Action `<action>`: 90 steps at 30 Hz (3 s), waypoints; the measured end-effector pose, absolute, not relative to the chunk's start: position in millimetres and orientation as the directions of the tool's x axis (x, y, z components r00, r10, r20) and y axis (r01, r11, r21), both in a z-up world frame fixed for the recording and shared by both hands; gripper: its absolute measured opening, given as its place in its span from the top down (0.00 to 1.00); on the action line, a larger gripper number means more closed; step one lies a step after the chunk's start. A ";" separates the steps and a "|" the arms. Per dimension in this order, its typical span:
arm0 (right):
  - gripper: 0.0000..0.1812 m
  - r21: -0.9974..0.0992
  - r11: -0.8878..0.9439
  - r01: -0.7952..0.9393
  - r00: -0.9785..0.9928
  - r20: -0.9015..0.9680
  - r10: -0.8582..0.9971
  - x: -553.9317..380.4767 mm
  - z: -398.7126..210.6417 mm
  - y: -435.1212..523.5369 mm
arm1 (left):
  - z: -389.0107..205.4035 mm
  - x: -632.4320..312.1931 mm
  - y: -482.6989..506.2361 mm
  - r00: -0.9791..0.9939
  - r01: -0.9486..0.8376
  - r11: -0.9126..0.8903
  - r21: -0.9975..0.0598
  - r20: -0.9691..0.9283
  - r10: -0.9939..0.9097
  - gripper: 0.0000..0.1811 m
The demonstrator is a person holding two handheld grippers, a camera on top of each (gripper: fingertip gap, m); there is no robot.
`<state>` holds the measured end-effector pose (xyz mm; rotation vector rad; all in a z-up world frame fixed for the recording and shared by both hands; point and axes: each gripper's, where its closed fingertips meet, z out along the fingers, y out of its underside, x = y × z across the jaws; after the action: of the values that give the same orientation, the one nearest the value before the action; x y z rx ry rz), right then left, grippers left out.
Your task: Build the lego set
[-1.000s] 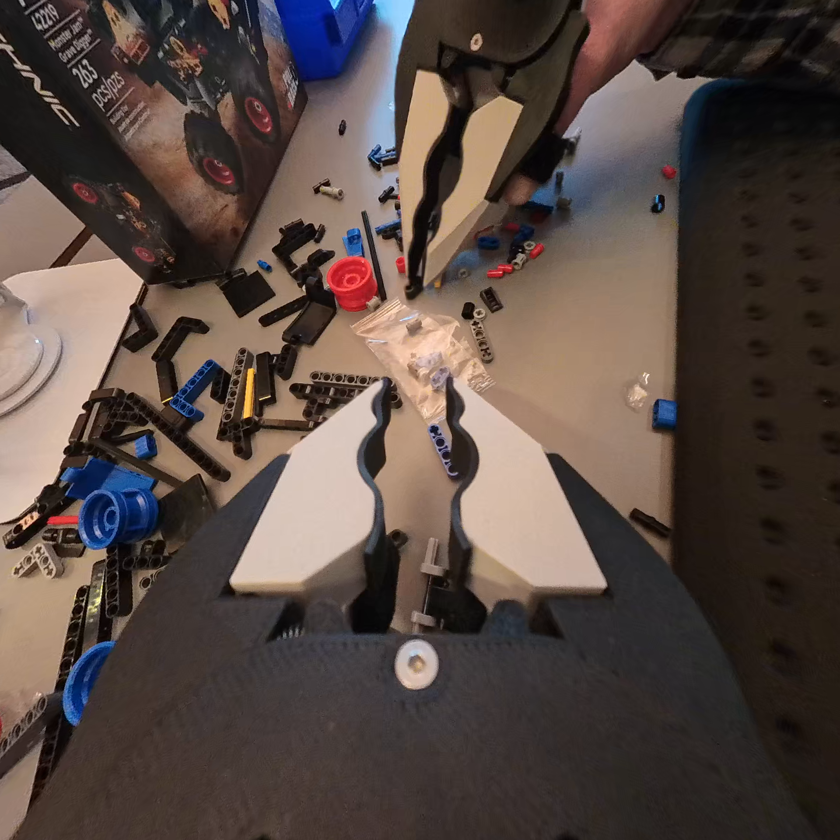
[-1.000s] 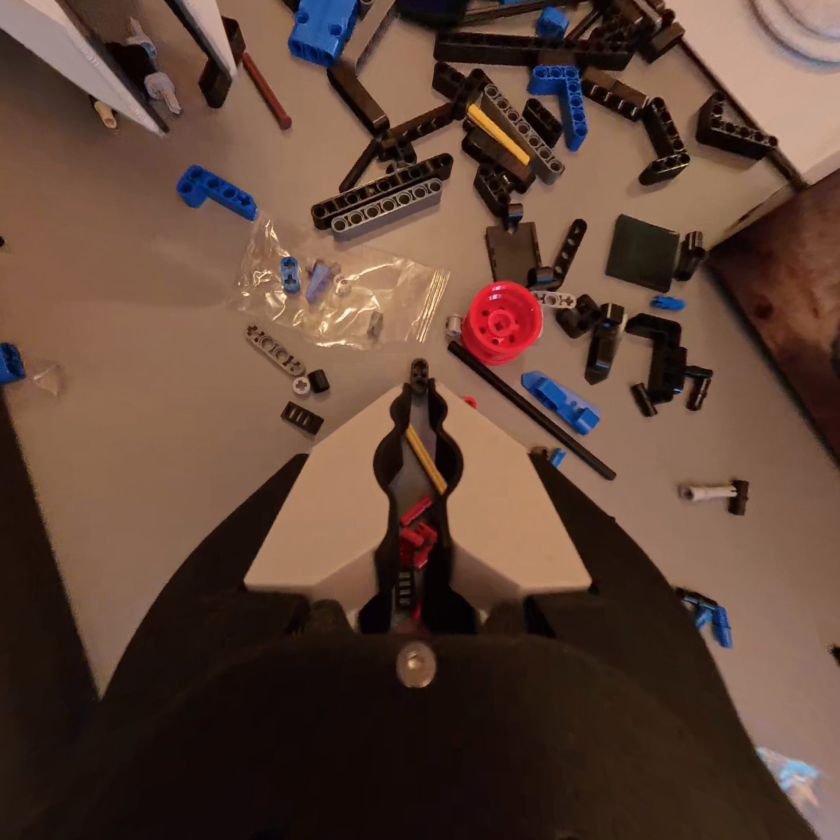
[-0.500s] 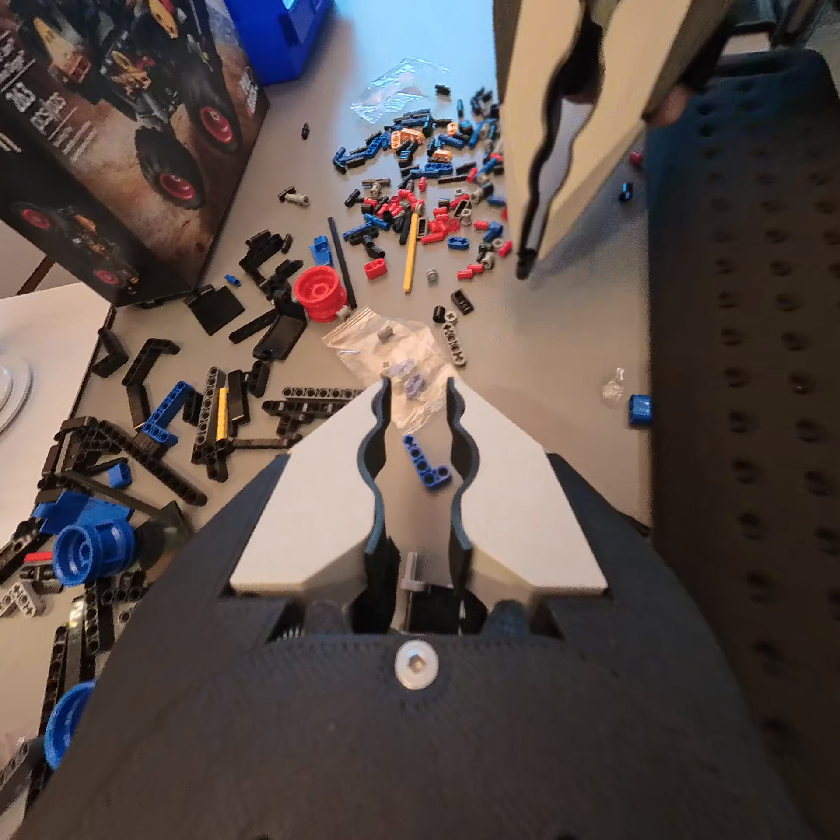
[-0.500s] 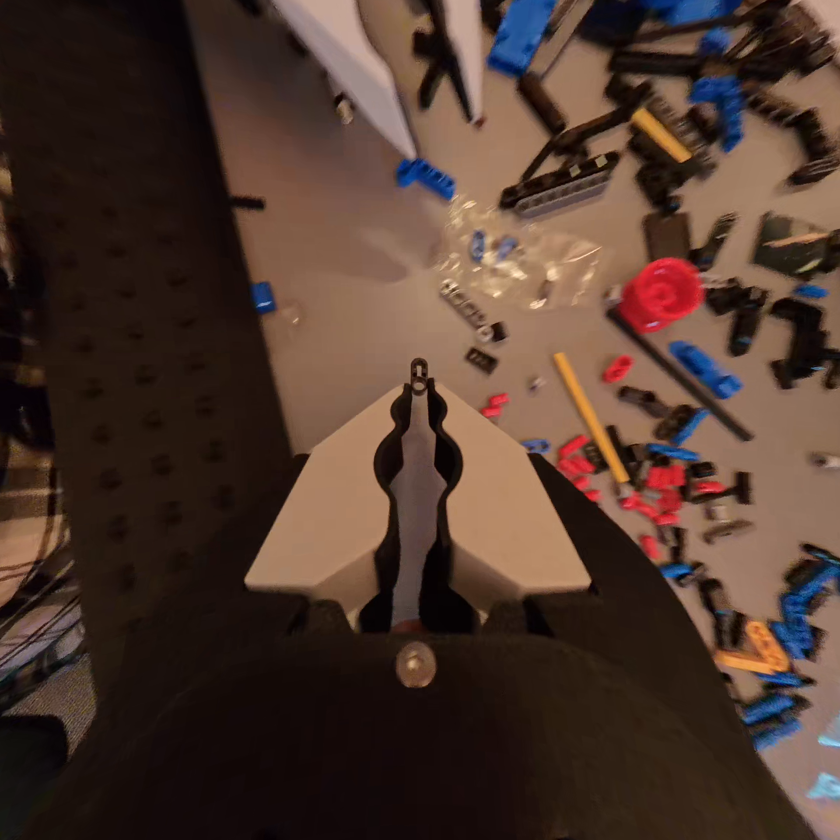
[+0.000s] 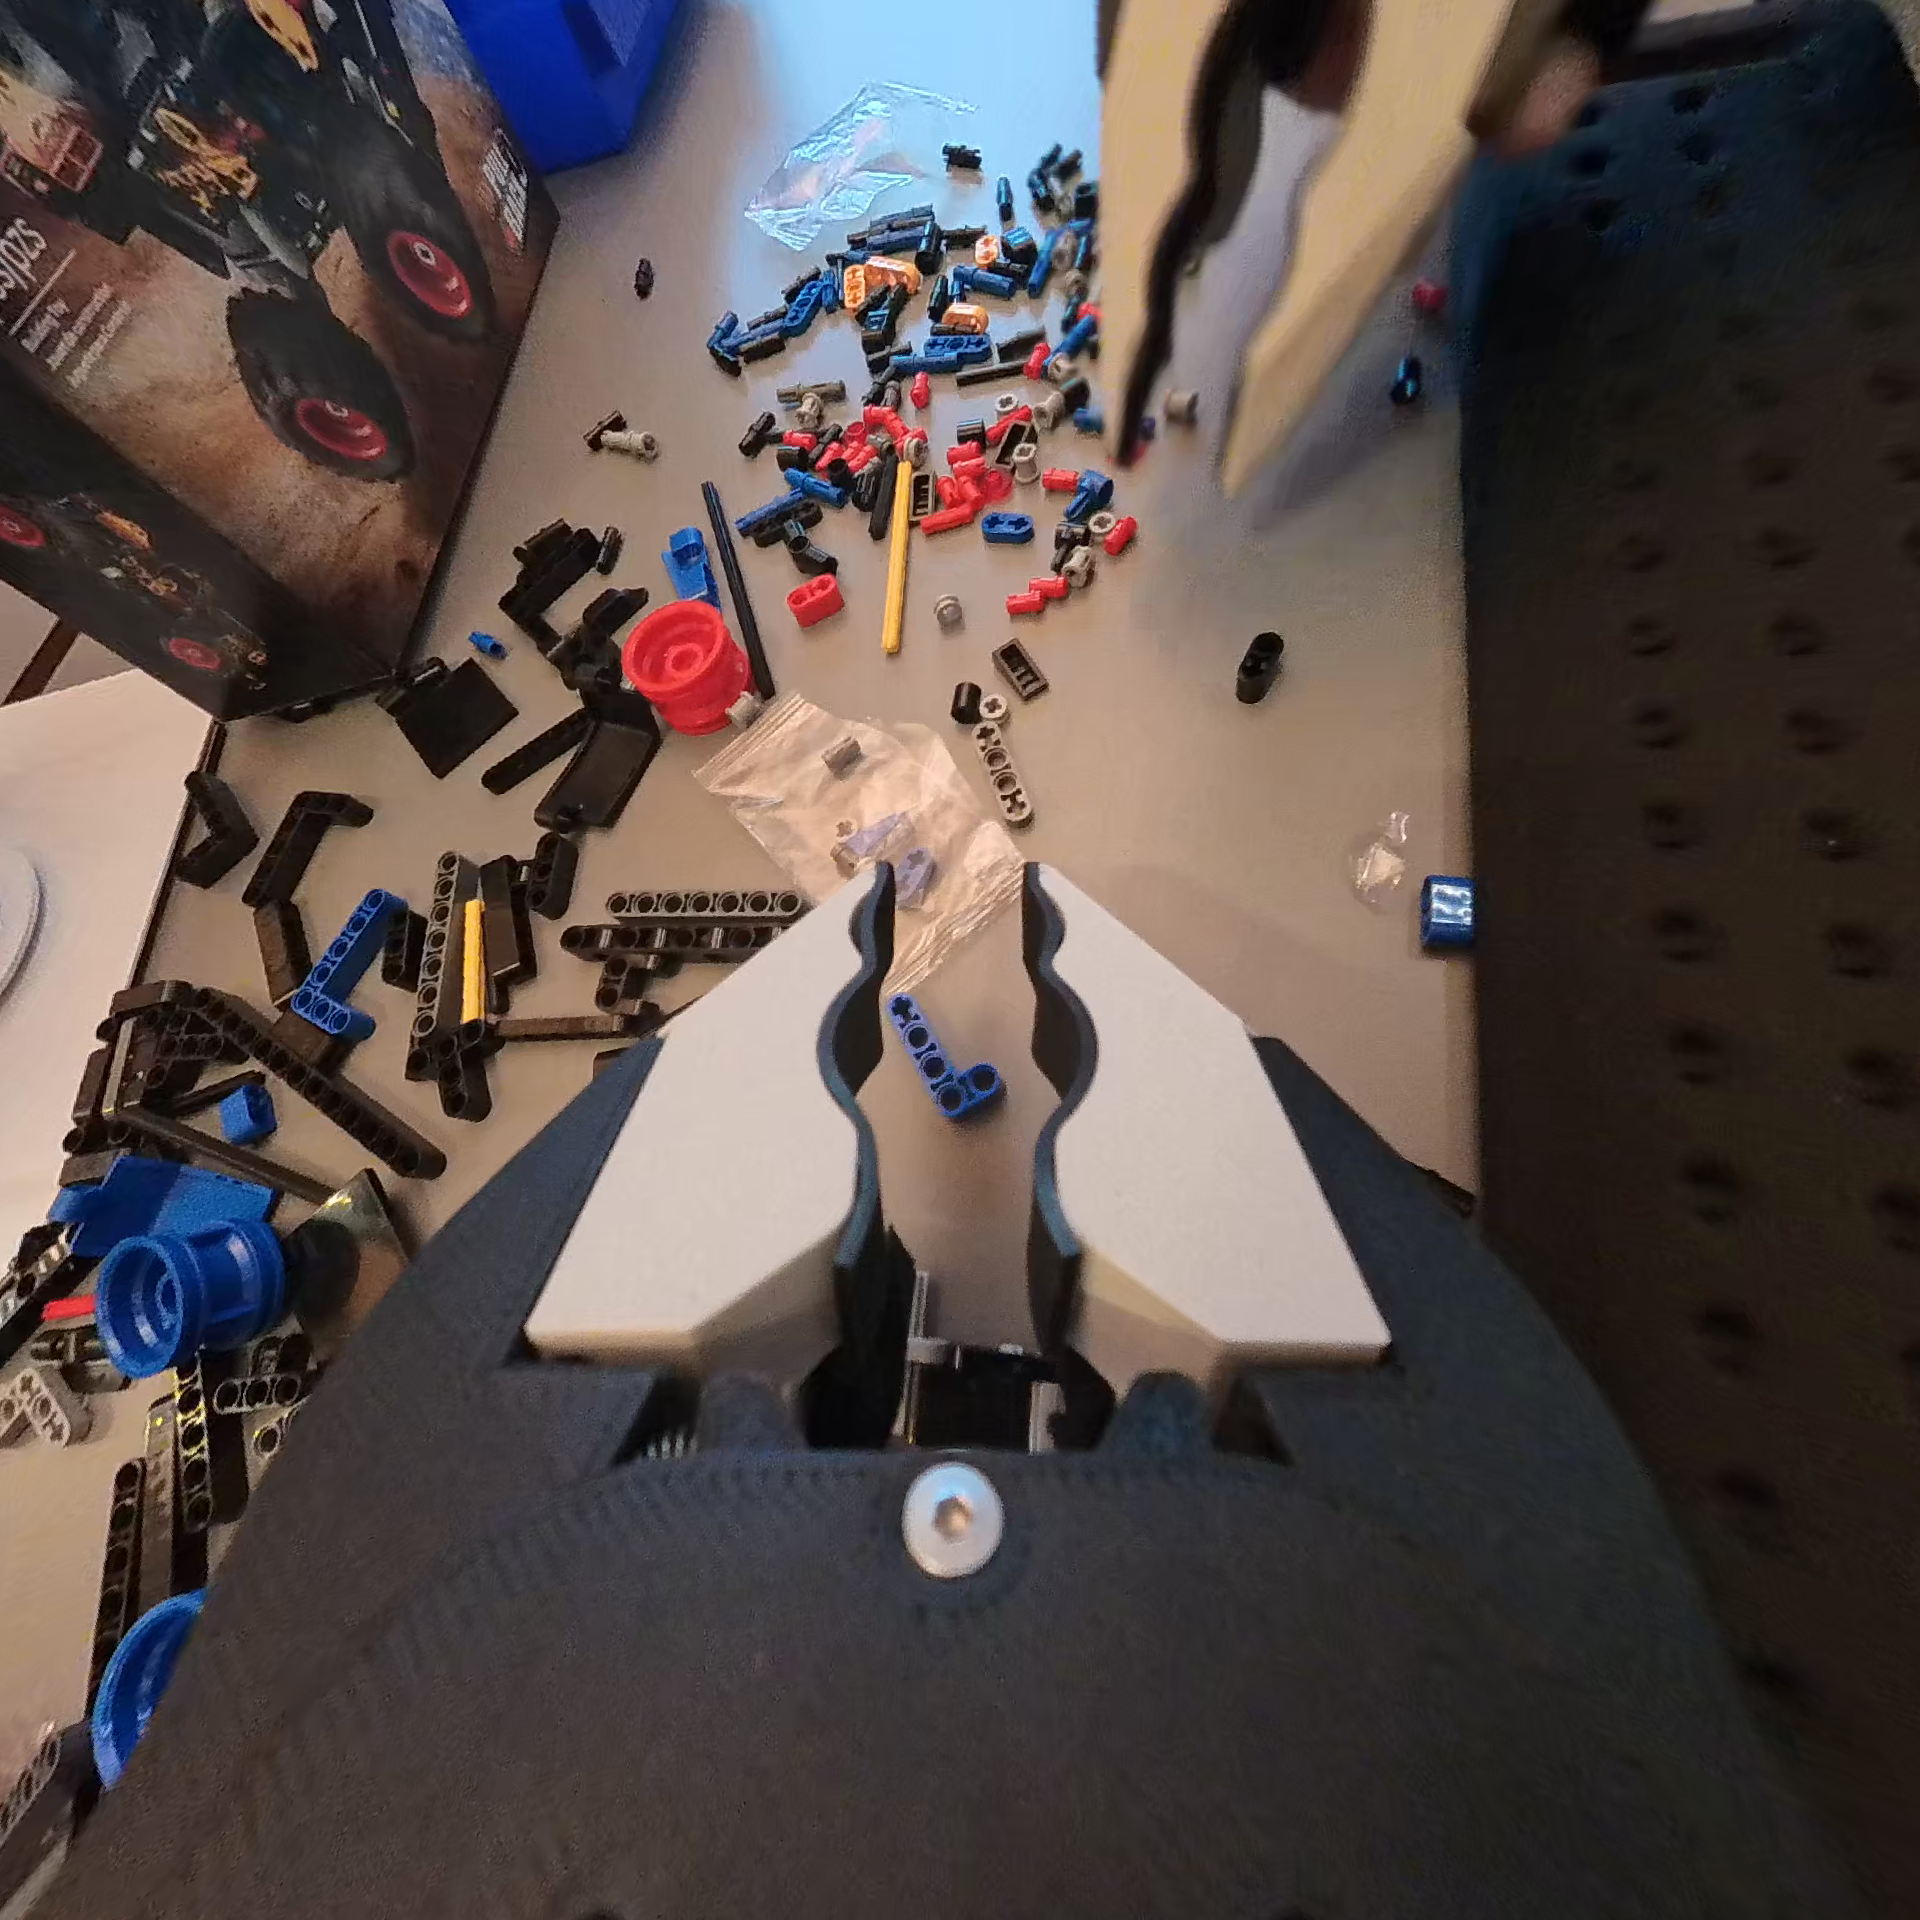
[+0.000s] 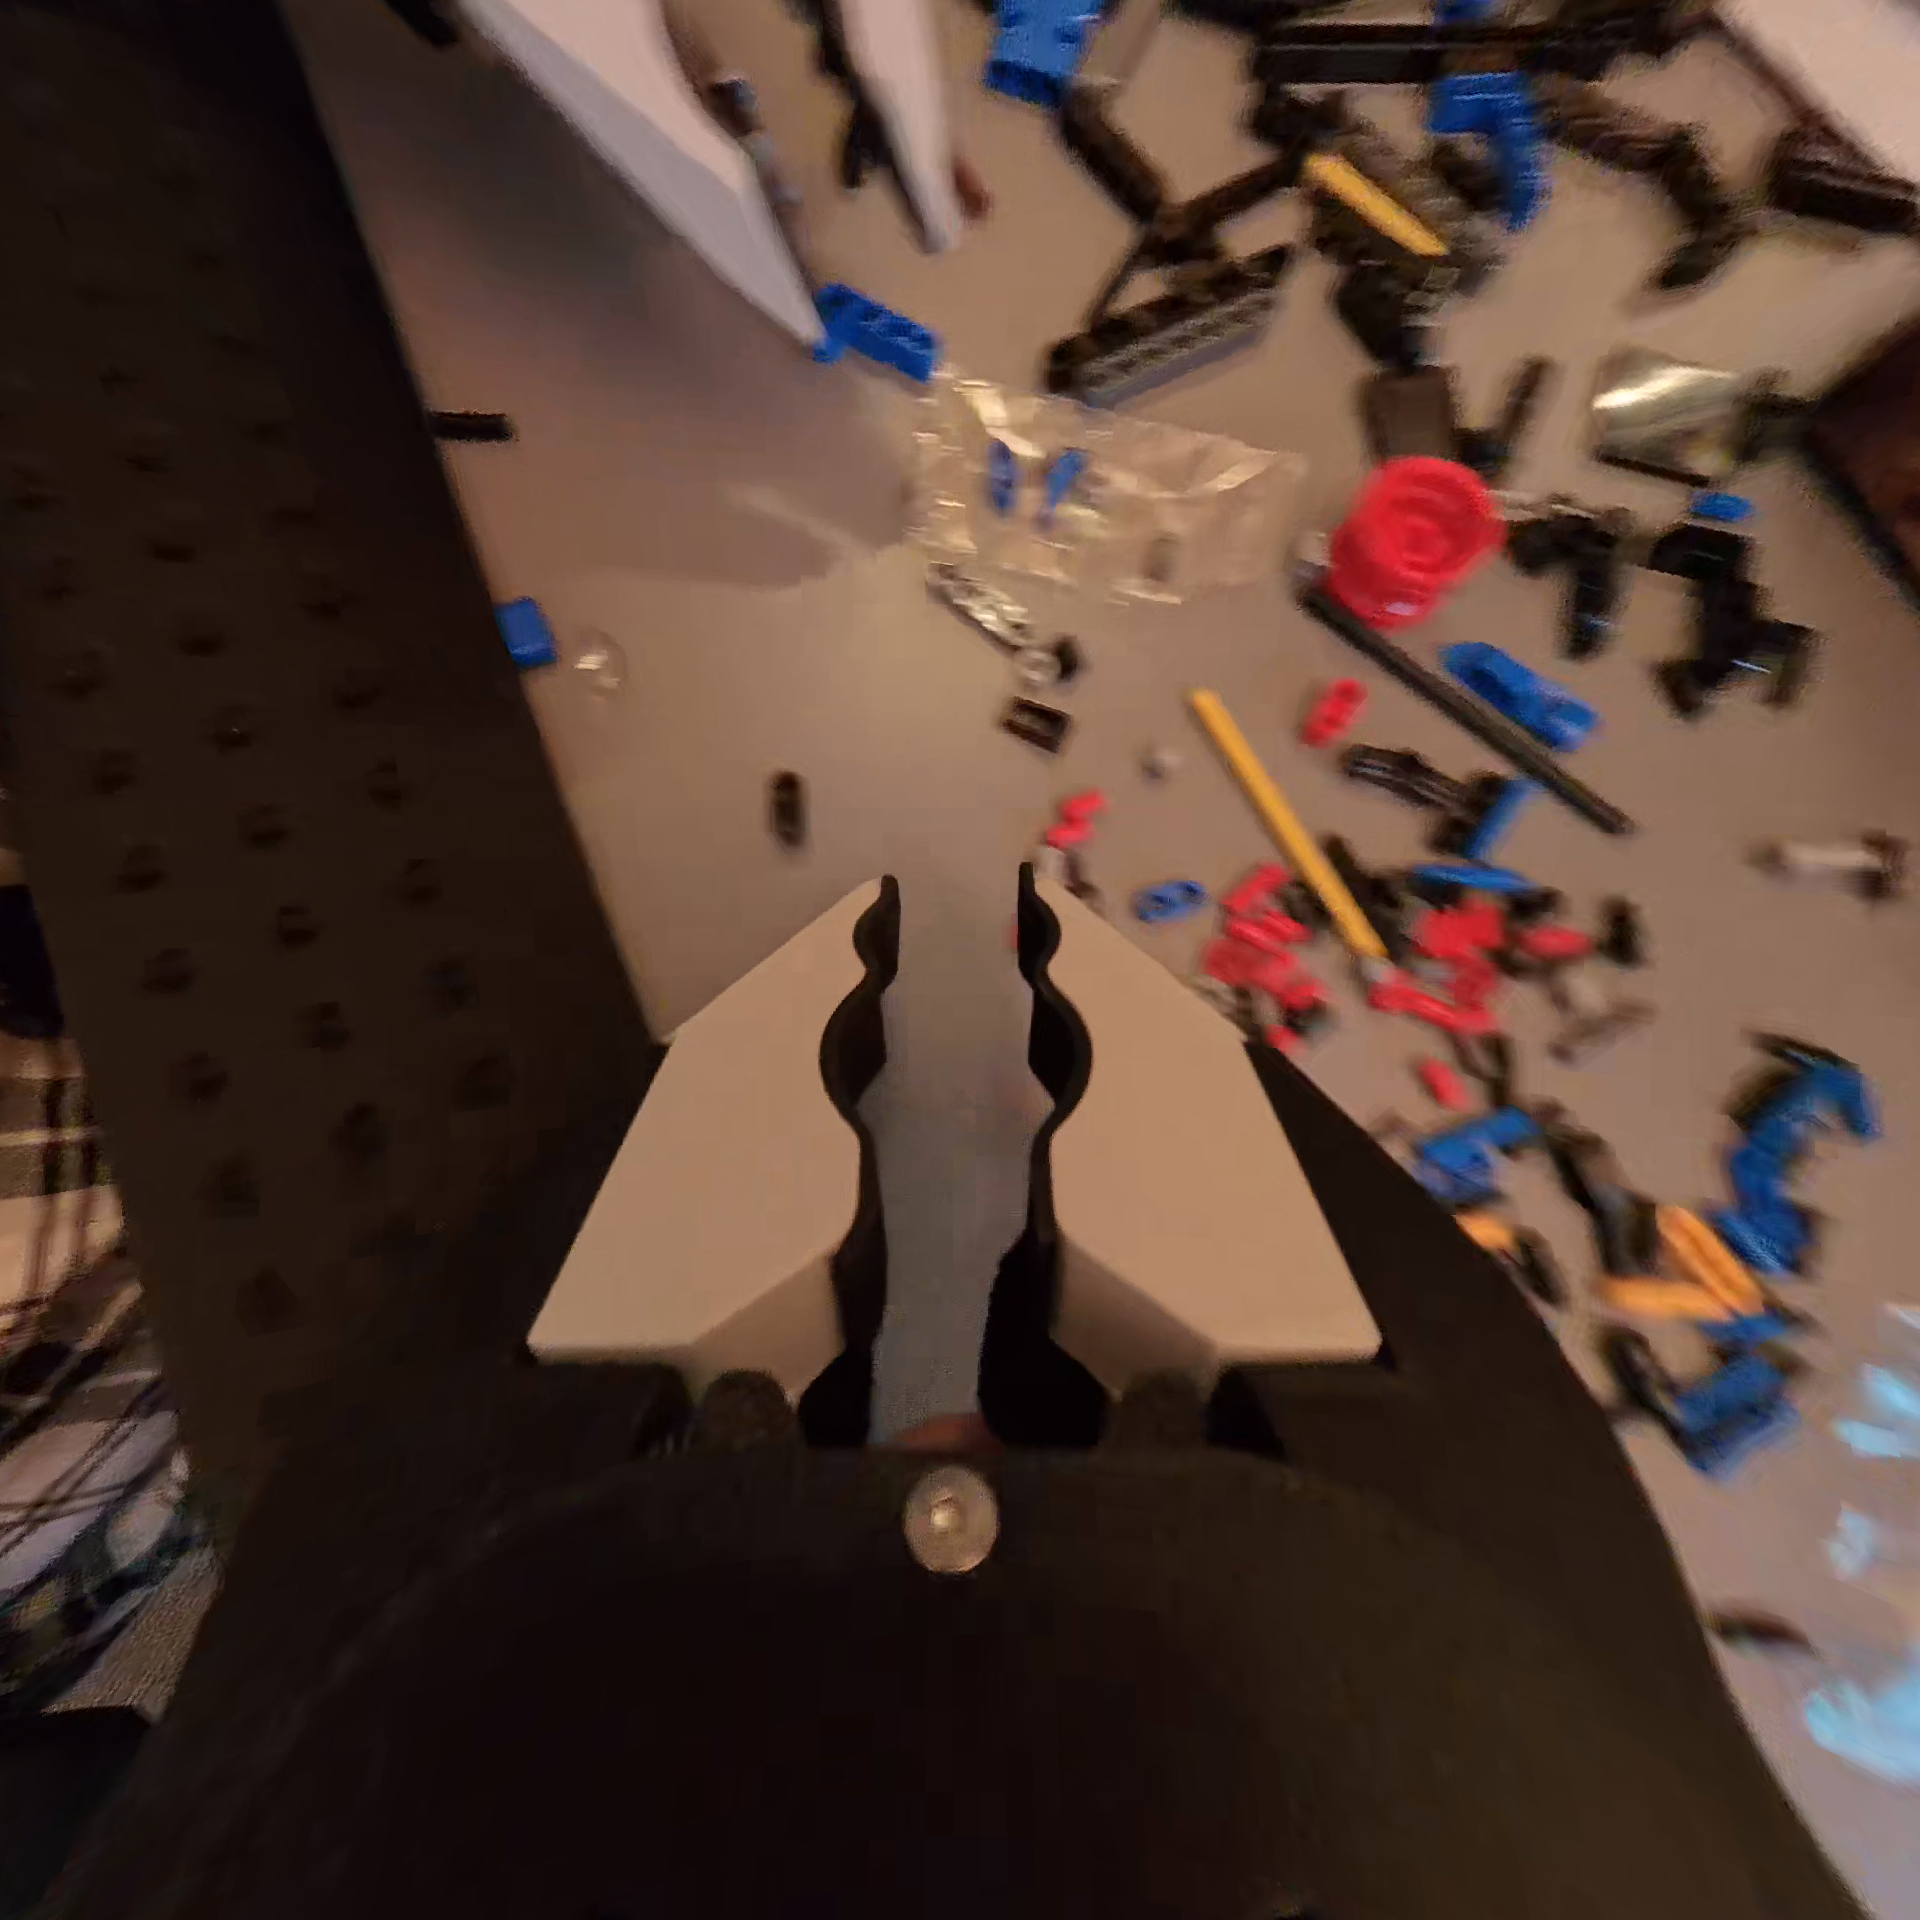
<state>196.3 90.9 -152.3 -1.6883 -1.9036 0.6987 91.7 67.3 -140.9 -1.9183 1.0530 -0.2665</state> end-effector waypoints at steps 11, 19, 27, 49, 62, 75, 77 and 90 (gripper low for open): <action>0.95 -0.644 0.068 0.762 0.077 0.194 0.978 225.5 -142.0 212.7 | -143.3 89.6 69.2 0.615 -0.569 -0.229 -0.790 -0.224 -0.756 0.88; 0.95 -0.613 0.089 0.785 -0.007 0.135 0.991 195.5 -165.9 218.0 | -142.5 87.9 70.5 0.620 -0.562 -0.226 -0.796 -0.224 -0.752 0.88; 0.96 -0.622 0.088 0.778 -0.016 0.121 0.993 192.8 -165.0 219.8 | -143.1 86.8 70.9 0.620 -0.560 -0.225 -0.797 -0.224 -0.752 0.88; 0.96 -0.592 0.092 0.800 -0.061 0.072 0.996 193.0 -178.1 216.7 | -143.4 89.1 70.6 0.612 -0.564 -0.215 -0.798 -0.228 -0.758 0.88; 0.98 -0.685 0.045 0.727 -0.048 0.014 0.999 184.1 -150.3 205.2 | -126.2 90.8 82.7 0.620 -0.583 -0.130 -0.802 -0.336 -0.709 0.85; 0.98 -0.857 0.003 0.516 -0.288 -0.170 0.943 131.7 -78.1 87.8 | -71.0 133.9 92.8 0.524 -0.694 0.200 -0.691 -0.676 -0.518 0.83; 0.98 -0.863 -0.014 0.505 -0.297 -0.190 0.936 129.5 -76.3 83.0 | -68.9 134.2 91.2 0.518 -0.695 0.219 -0.685 -0.688 -0.508 0.84; 0.98 -0.863 -0.105 0.494 -0.339 -0.302 0.891 130.0 -72.3 77.1 | -72.4 141.0 82.0 0.440 -0.730 0.284 -0.621 -0.745 -0.501 0.94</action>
<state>130.0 77.1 -72.3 -1.5170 -1.7944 1.4283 141.0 82.0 -72.4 -1.3654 1.2034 0.2176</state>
